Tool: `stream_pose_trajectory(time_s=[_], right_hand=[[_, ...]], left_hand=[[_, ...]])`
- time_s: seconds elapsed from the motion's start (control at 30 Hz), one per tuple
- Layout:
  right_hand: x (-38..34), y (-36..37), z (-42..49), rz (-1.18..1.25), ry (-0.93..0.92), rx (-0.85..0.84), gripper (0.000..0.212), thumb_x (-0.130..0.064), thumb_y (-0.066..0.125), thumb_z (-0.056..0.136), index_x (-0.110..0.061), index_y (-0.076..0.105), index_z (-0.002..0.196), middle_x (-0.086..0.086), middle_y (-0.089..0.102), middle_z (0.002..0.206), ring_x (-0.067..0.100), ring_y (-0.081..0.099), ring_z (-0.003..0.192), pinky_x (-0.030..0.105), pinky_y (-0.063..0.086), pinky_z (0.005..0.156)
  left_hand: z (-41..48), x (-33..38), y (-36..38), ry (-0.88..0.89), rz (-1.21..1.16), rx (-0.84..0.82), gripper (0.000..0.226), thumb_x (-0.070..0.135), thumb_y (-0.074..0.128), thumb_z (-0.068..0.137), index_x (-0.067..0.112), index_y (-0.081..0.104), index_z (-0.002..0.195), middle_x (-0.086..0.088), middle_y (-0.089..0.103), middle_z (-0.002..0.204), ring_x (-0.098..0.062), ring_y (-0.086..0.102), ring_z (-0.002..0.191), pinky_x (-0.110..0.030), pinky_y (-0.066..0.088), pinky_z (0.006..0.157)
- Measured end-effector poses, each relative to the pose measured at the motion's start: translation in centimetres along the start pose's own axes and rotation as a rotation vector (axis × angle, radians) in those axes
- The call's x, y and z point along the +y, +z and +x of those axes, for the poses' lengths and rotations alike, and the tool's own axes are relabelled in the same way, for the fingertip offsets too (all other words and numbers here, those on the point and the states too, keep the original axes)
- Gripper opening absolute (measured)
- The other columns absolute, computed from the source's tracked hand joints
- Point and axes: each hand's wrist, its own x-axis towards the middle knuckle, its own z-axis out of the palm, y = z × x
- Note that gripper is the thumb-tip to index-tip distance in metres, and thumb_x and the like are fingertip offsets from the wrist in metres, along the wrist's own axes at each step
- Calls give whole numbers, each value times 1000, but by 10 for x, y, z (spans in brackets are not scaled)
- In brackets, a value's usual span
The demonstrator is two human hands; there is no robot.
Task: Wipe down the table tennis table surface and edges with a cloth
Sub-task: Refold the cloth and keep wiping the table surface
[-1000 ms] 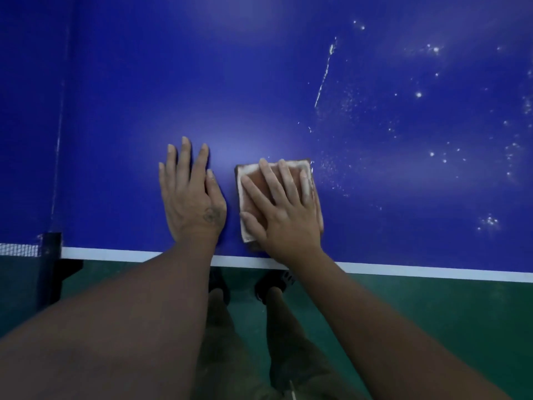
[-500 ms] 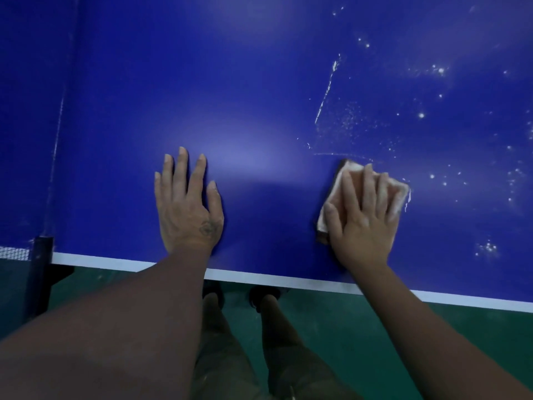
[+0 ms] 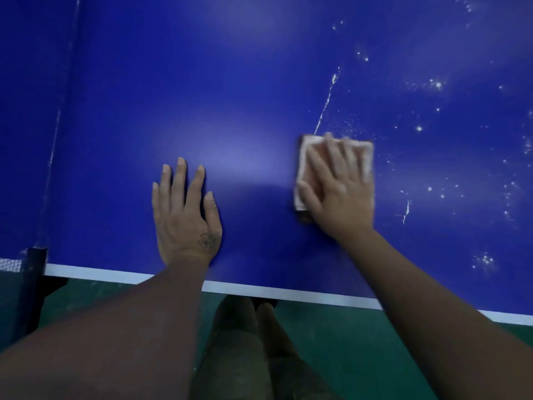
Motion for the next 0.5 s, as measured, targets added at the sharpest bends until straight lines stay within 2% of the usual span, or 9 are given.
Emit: stream_pose_trajectory(time_s=[0.1,0.17,0.23,0.33,0.5], right_hand=[[43,-13,-18,-37,178,-14,64,-60,39,110,-28,40,165,3,22,178,31,16,166,67,13,129],[43,-17,-27,-54,249,-41,65,-61,34,110,-28,39,166,4,20,179,32,12,166,67,10,129],[26,-15,-30,-56,214,-71,65,-60,36,109,-29,41,165,5,18,179,33,12,166,69,10,128],[-23,-8,-21,-37,66,-109,65,-63,40,107,-33,43,164,3,17,180,32,13,166,69,13,128],[-103,14,40,48,-46,-77,68,-70,42,105,-37,39,165,2,19,179,30,11,167,67,6,130]], left_hand=[[0,1,-1,0,-2,-12,51,35,43,115,19,48,164,-6,30,179,-31,18,168,-54,14,137],[1,1,-2,1,5,-24,53,37,42,115,19,47,165,-6,29,179,-30,17,168,-53,13,137],[1,0,-2,-5,17,-37,54,38,39,115,20,45,166,-5,27,180,-30,16,169,-52,11,138],[1,0,-1,-11,18,-53,55,40,38,115,21,43,166,-5,26,180,-30,14,169,-52,11,138],[2,-3,-1,-2,10,-58,55,40,39,115,22,42,167,-5,26,180,-29,13,169,-53,11,137]])
